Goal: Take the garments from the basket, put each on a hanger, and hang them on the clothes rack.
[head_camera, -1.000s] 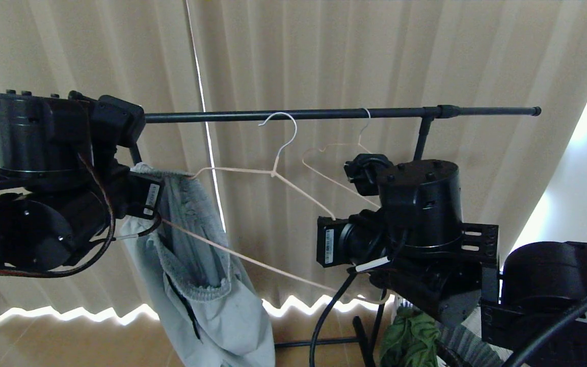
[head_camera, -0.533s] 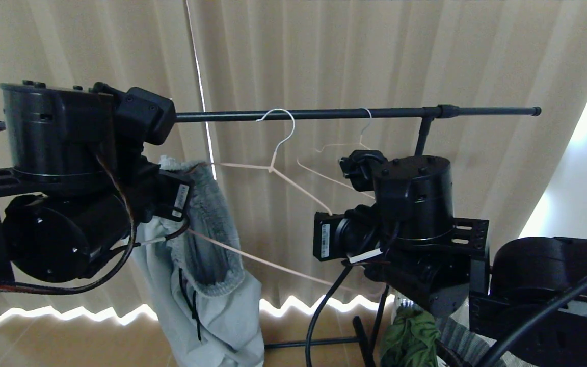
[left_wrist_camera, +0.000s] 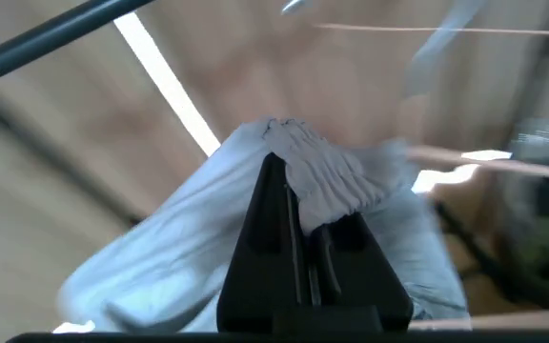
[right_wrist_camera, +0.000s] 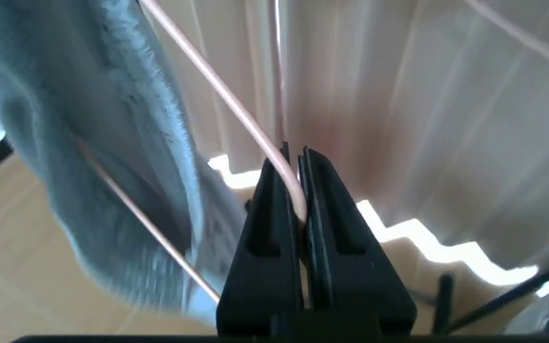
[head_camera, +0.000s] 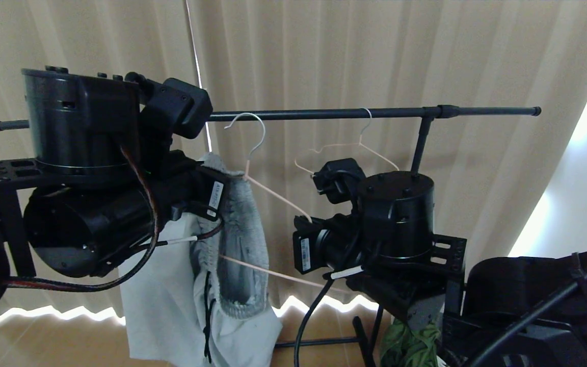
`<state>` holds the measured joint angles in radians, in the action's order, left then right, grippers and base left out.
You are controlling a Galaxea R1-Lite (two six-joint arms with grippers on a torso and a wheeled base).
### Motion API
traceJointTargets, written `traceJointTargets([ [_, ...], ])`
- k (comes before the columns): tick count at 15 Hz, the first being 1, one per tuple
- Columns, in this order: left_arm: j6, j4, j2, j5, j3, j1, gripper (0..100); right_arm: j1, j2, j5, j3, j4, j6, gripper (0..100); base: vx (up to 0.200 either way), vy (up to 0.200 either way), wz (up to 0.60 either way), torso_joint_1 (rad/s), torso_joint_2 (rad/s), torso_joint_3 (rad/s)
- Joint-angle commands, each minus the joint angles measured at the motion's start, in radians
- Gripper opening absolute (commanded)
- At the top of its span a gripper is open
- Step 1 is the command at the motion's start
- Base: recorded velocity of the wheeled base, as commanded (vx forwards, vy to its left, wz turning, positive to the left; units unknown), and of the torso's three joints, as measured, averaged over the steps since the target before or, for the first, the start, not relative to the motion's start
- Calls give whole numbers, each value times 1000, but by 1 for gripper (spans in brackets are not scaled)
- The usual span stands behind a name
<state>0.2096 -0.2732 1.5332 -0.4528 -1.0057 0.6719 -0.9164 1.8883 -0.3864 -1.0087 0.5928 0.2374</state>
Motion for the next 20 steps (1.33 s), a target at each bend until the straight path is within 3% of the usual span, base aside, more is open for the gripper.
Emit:
traceJointTargets([
  [1,4,-1,-16,37,6,3,0,-1,22,1,15,13,-15,0,0,0,0,0,0,0],
  [4,11,-3,-24,98,35,3,0,1,15,1,16,18,-13,0,0,0,0,0,0,0],
  [14,33,-6,-59,98,110,38,0,11,-25,3,13,70,-27,0,0,0,0,0,0,0],
  [15,34,-4,-62,100,116,38,100,14,-32,3,15,70,-29,0,0,0,0,0,0,0],
  [18,34,-6,-62,105,118,40,100,27,-46,3,15,70,-29,0,0,0,0,0,0,0],
  [20,36,-6,-71,152,127,40,100,47,-51,3,13,70,-30,0,0,0,0,0,0,0],
])
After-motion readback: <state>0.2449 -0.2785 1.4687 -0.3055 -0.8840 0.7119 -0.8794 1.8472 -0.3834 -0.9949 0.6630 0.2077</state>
